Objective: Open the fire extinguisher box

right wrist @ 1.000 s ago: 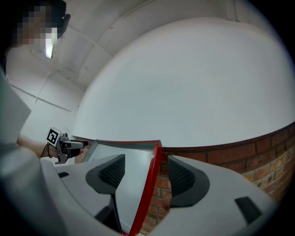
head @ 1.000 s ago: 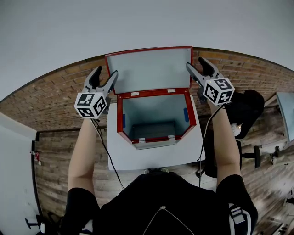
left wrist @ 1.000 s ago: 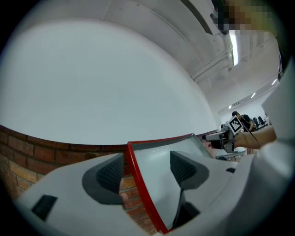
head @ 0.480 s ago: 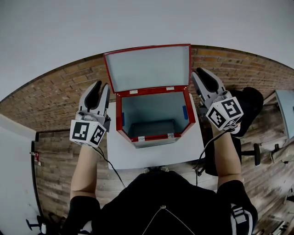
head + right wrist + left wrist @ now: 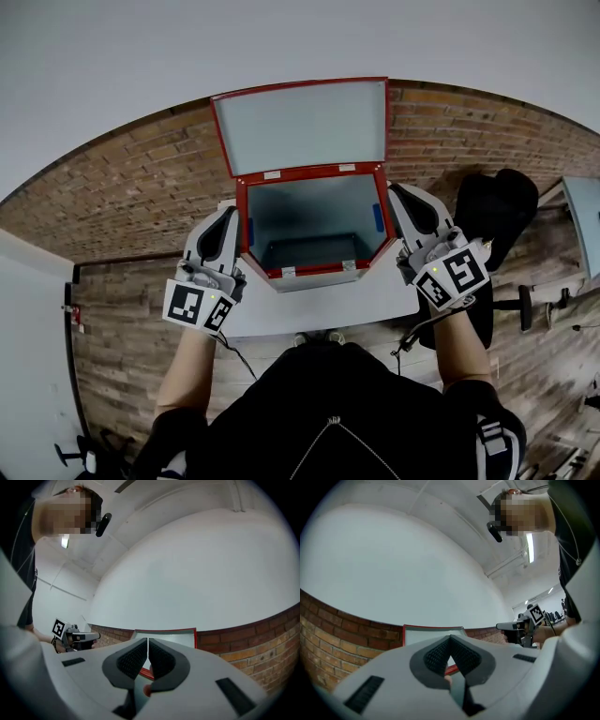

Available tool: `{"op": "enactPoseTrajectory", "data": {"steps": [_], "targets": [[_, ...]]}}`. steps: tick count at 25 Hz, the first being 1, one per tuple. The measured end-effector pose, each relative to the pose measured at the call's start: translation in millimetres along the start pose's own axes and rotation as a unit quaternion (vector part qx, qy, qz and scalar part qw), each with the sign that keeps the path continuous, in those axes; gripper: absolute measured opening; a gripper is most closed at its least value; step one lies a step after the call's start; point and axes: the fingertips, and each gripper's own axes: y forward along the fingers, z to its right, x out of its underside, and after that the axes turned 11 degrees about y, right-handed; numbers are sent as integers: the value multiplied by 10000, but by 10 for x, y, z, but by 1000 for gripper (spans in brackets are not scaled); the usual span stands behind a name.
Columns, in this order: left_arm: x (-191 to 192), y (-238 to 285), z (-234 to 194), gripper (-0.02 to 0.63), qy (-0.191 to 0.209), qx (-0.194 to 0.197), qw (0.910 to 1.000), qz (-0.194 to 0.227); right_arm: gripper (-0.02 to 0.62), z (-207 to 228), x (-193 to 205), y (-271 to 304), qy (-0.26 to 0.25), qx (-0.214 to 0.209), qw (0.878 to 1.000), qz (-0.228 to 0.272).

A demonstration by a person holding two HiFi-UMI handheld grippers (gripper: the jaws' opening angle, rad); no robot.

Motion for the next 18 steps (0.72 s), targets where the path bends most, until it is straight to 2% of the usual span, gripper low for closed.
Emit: {"op": "enactPoseTrajectory", "data": {"steps": [10, 18], "targets": [[257, -229, 506, 49, -314, 335, 9987, -228, 20, -305, 484, -257, 397, -62, 9985, -376], [379, -323, 806, 49, -374, 545, 9972, -340, 20, -429, 738, -378, 622, -56, 9964, -579]]}}
